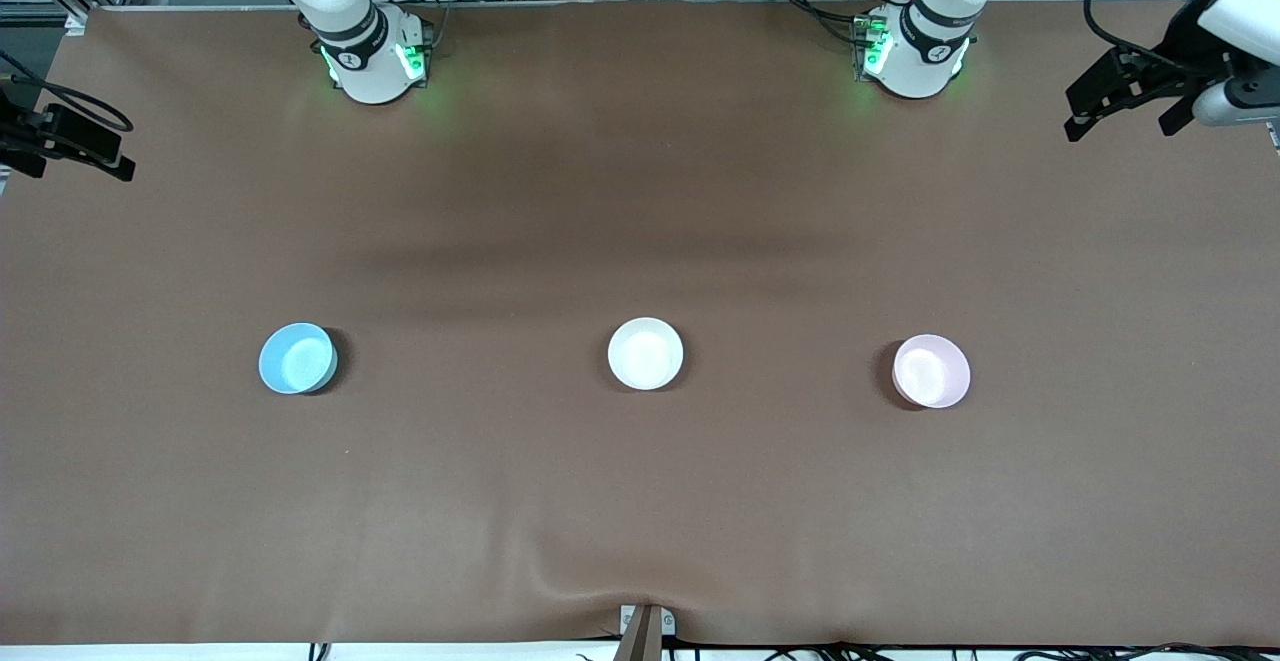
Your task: Stack pink and blue bowls on white bowl
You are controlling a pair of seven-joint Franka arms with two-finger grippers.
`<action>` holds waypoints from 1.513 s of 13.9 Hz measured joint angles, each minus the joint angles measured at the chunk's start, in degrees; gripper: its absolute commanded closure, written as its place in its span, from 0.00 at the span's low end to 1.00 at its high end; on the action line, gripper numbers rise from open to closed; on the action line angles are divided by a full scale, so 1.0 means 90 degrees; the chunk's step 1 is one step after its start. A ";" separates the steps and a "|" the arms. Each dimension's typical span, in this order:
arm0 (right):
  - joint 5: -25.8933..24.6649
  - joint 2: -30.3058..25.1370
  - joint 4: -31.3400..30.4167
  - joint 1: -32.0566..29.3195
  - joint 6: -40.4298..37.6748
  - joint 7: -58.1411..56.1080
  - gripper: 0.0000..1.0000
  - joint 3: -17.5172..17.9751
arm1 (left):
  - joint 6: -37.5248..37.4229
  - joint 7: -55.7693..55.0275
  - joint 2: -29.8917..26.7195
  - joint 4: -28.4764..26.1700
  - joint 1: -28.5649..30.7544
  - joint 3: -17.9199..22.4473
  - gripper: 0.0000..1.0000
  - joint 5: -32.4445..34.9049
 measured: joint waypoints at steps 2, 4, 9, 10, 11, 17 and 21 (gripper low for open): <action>0.0000 0.0000 0.0000 0.0000 0.0000 0.0000 0.00 0.0000 | 0.0000 0.0050 0.0002 0.0007 0.0009 0.0077 0.00 0.0000; 0.0000 0.0000 0.0000 0.0000 0.0000 0.0000 0.00 0.0000 | -0.0002 0.0055 0.0003 0.0019 0.0031 0.0087 0.00 0.0000; 0.0000 0.0000 0.0000 0.0000 0.0000 0.0000 0.00 0.0001 | -0.0174 0.0057 0.0143 0.0221 0.0048 0.0090 0.00 0.0000; 0.0000 0.0000 0.0000 0.0000 0.0000 0.0000 0.00 0.0001 | -0.0196 0.0059 0.0168 0.0221 0.0048 0.0089 0.00 0.0000; 0.0000 0.0000 0.0000 0.0000 0.0000 0.0000 0.00 0.0001 | -0.0201 0.0062 0.0184 0.0222 0.0045 0.0086 0.00 0.0000; 0.0000 0.0001 0.0000 0.0000 0.0000 0.0000 0.00 0.0001 | -0.0205 0.0066 0.0294 0.0223 0.0015 0.0056 0.00 0.0000; 0.0000 0.0001 0.0000 0.0001 0.0000 0.0000 0.00 0.0003 | -0.0101 0.0067 0.0450 0.0225 0.0014 0.0056 0.00 0.0000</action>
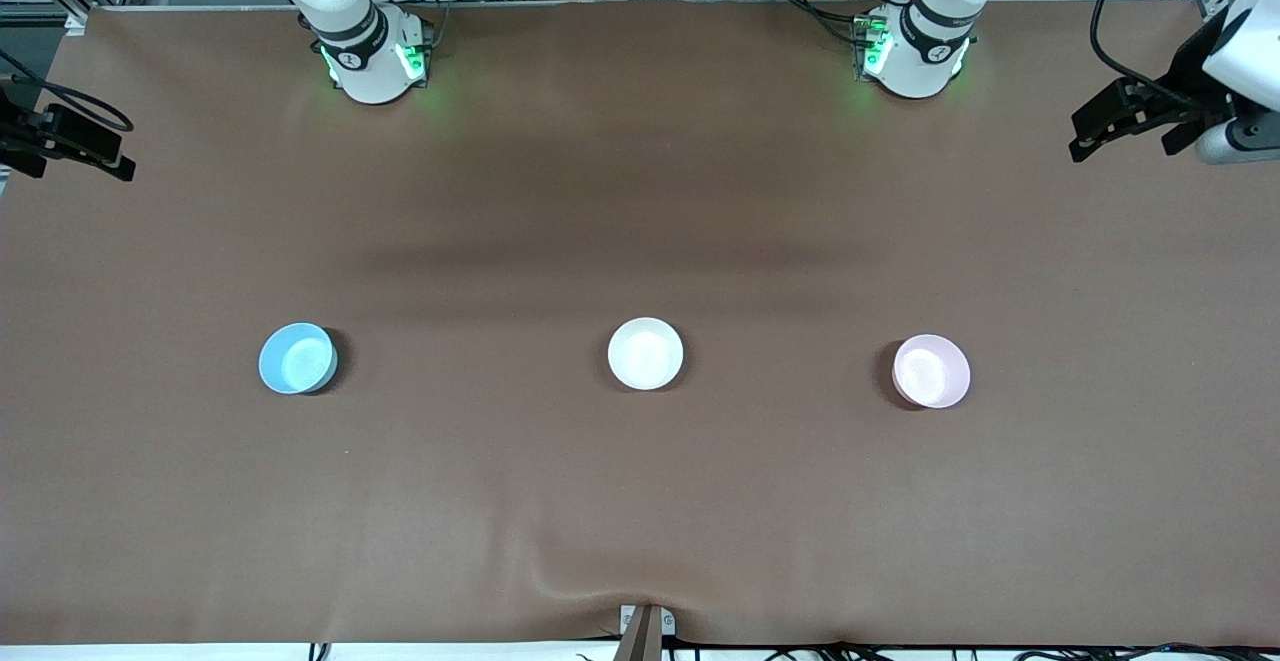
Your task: Stack pink and blue bowls on white bowl
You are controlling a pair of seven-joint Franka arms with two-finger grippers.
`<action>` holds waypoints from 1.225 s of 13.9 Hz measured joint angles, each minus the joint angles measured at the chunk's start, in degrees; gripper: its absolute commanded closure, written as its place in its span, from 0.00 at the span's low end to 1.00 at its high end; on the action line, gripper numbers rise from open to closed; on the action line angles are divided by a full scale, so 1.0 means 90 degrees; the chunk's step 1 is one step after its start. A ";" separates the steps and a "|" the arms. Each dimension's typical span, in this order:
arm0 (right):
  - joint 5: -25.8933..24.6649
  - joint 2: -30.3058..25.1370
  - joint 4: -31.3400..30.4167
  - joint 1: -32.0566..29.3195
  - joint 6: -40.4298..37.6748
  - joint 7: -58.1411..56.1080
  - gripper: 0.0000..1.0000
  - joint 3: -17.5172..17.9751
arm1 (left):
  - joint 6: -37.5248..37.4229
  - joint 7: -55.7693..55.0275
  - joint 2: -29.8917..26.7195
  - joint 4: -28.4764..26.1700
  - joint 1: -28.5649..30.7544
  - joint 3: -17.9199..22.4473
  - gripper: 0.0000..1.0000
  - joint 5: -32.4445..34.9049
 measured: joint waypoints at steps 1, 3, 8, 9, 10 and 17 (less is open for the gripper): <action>0.0000 0.0000 0.0000 0.0000 0.0000 0.0000 0.00 0.0000 | 0.0045 0.0000 0.0043 0.0000 -0.0004 -0.0002 0.00 0.0000; 0.0000 0.0000 0.0000 0.0000 0.0000 0.0000 0.00 0.0000 | 0.0133 0.0000 0.0137 0.0001 -0.0009 -0.0007 0.00 0.0000; 0.0000 0.0000 0.0000 0.0000 0.0000 0.0000 0.00 0.0000 | 0.0360 0.0000 0.0431 -0.0031 0.0004 -0.0006 0.00 -0.0034; 0.0000 0.0000 0.0000 0.0000 0.0000 0.0000 0.00 0.0000 | 0.0391 0.0000 0.0464 -0.0034 0.0005 -0.0006 0.00 -0.0034; 0.0000 0.0000 0.0000 0.0000 0.0000 0.0000 0.00 0.0000 | 0.0399 0.0001 0.0491 -0.0037 0.0005 -0.0005 0.00 -0.0035; 0.0000 0.0001 0.0000 0.0002 0.0000 0.0000 0.00 0.0002 | 0.1043 0.0041 0.1095 -0.0378 0.0242 0.0016 0.00 -0.0035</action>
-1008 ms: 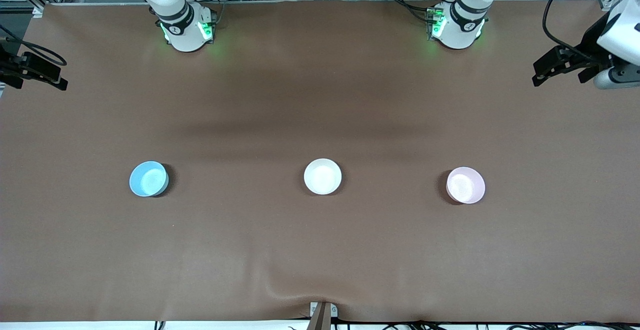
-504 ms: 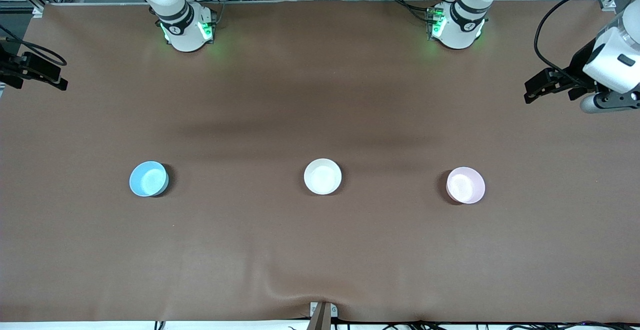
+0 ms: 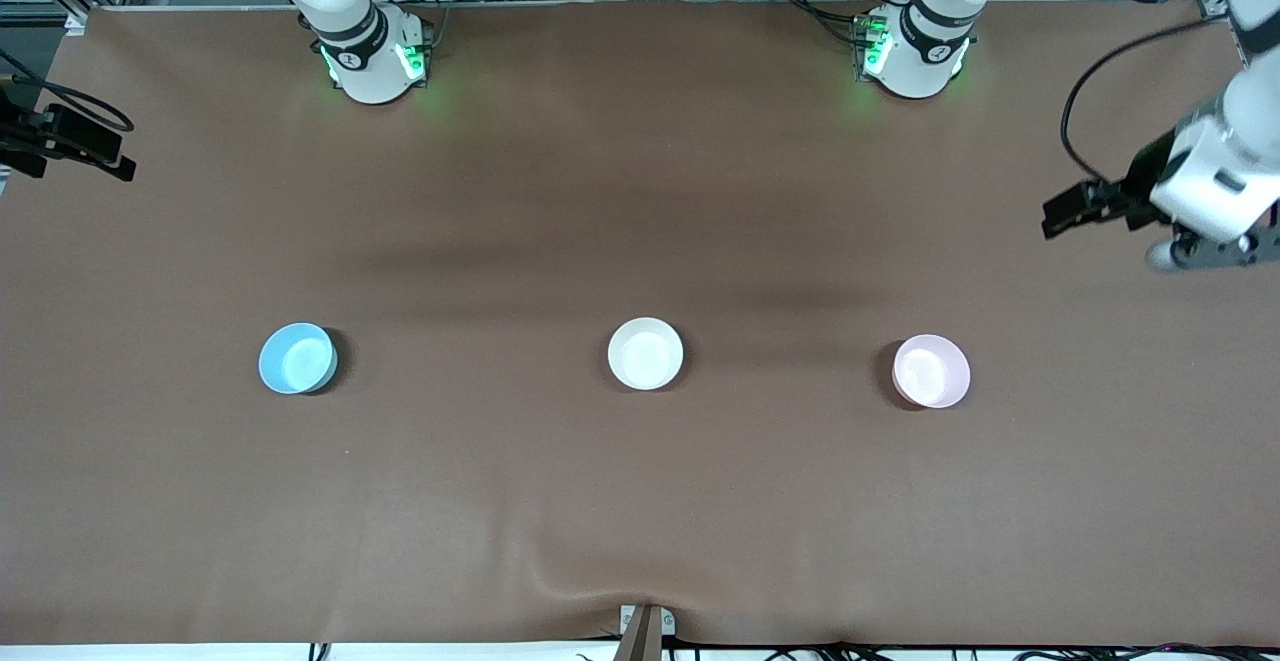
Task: Stack pink and blue bowls on white bowl
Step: 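Reach the left gripper down to the pale pink bowl rim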
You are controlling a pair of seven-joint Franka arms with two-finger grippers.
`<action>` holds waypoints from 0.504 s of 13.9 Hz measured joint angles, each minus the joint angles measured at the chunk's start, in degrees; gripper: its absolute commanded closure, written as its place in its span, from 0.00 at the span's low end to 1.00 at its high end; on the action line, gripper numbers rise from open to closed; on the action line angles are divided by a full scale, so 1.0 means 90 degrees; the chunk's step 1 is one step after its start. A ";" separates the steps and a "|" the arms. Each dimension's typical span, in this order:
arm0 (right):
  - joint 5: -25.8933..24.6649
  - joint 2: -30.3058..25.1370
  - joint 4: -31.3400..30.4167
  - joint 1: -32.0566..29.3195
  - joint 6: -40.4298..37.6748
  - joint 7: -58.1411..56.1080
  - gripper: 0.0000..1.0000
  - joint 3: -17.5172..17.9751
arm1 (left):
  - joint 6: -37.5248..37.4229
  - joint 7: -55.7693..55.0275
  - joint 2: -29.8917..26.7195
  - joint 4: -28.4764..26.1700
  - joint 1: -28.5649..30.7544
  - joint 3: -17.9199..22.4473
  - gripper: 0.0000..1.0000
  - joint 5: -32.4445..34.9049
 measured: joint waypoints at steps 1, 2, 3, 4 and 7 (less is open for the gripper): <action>0.0000 0.0000 0.0000 0.0000 0.0000 0.0000 0.00 0.0000 | 0.0298 0.0007 0.0173 -0.0153 0.0022 0.0000 0.00 0.0000; 0.0000 0.0000 0.0000 0.0000 0.0000 0.0000 0.00 0.0000 | 0.0660 0.0007 0.0341 -0.0329 0.0022 -0.0001 0.00 0.0000; 0.0000 0.0001 -0.0001 0.0000 0.0000 0.0000 0.00 0.0000 | 0.1074 0.0007 0.0506 -0.0533 0.0021 -0.0004 0.00 0.0000; 0.0000 0.0001 -0.0001 0.0001 0.0000 0.0000 0.00 0.0001 | 0.1498 0.0007 0.0663 -0.0746 0.0031 -0.0003 0.00 0.0000; 0.0000 0.0001 -0.0001 0.0001 -0.0001 0.0000 0.00 0.0001 | 0.2562 0.0007 0.1141 -0.1244 0.0165 -0.0002 0.00 -0.0025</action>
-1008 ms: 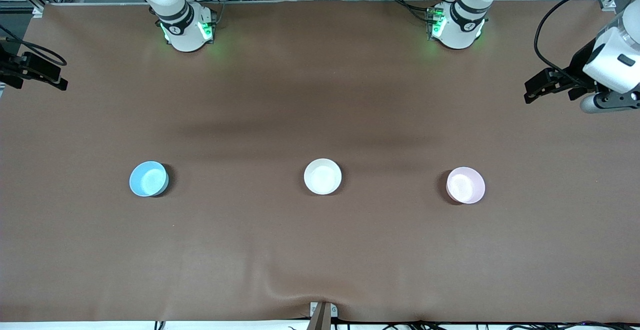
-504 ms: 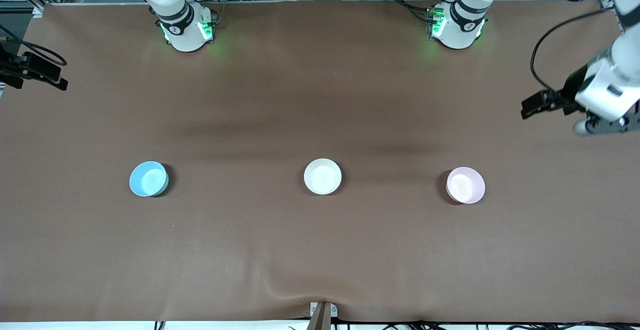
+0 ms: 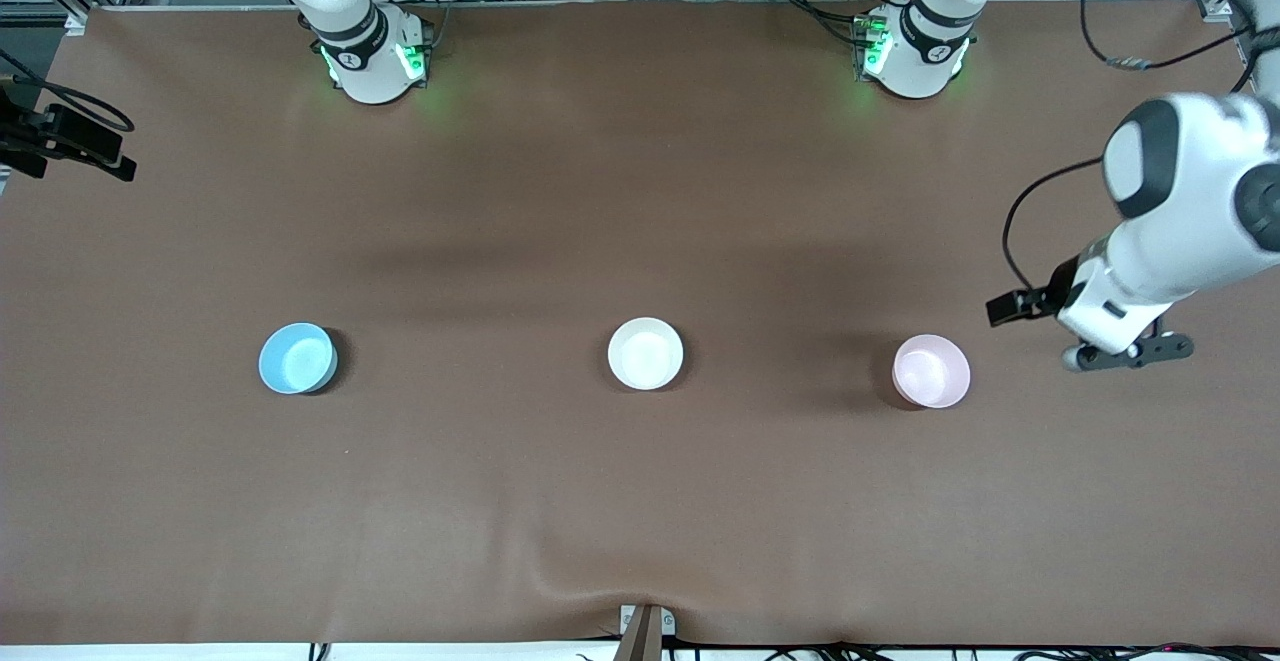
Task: Stack pink and blue bowls on white bowl
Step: 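Reach the left gripper down to the pale pink bowl rim, then close the left gripper on the pink bowl rim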
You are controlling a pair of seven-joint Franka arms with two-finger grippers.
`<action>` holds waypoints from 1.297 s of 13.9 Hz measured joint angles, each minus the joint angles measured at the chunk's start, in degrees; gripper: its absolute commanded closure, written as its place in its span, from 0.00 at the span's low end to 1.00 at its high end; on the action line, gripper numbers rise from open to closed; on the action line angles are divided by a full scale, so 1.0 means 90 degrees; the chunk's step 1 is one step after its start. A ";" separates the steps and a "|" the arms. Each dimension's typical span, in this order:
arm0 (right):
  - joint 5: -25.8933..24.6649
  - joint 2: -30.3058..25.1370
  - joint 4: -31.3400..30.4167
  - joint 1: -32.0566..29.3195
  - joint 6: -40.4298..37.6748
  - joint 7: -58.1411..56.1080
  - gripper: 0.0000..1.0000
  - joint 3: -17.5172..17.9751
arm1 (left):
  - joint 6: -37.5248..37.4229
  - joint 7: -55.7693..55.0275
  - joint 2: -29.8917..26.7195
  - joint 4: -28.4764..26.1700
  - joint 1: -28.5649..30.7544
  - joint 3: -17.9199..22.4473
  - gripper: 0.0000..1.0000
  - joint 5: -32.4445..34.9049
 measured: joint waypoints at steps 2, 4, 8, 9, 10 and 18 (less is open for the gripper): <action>0.0000 0.0000 0.0000 0.0000 0.0000 0.0000 0.00 0.0000 | 0.0323 0.0000 0.0365 -0.0086 0.0064 -0.0001 0.00 -0.0239; 0.0000 0.0000 0.0000 0.0001 0.0000 0.0000 0.00 0.0001 | 0.0611 0.0000 0.0720 -0.0098 0.0174 0.0001 0.00 -0.0514; 0.0000 0.0001 -0.0001 0.0015 0.0000 0.0000 0.00 0.0002 | 0.1202 0.0007 0.1368 -0.0099 0.0294 -0.0001 0.00 -0.1121; 0.0000 0.0001 -0.0001 0.0021 0.0000 0.0000 0.00 0.0002 | 0.1246 0.0007 0.1475 -0.0098 0.0294 -0.0007 0.00 -0.1284; 0.0000 0.0001 -0.0001 0.0026 0.0000 0.0000 0.00 0.0002 | 0.1269 0.0007 0.1548 -0.0095 0.0294 -0.0009 0.00 -0.1378; 0.0000 0.0001 -0.0001 0.0037 0.0000 0.0000 0.00 0.0002 | 0.1531 0.0488 0.1923 -0.0077 0.0412 -0.0007 0.87 -0.1427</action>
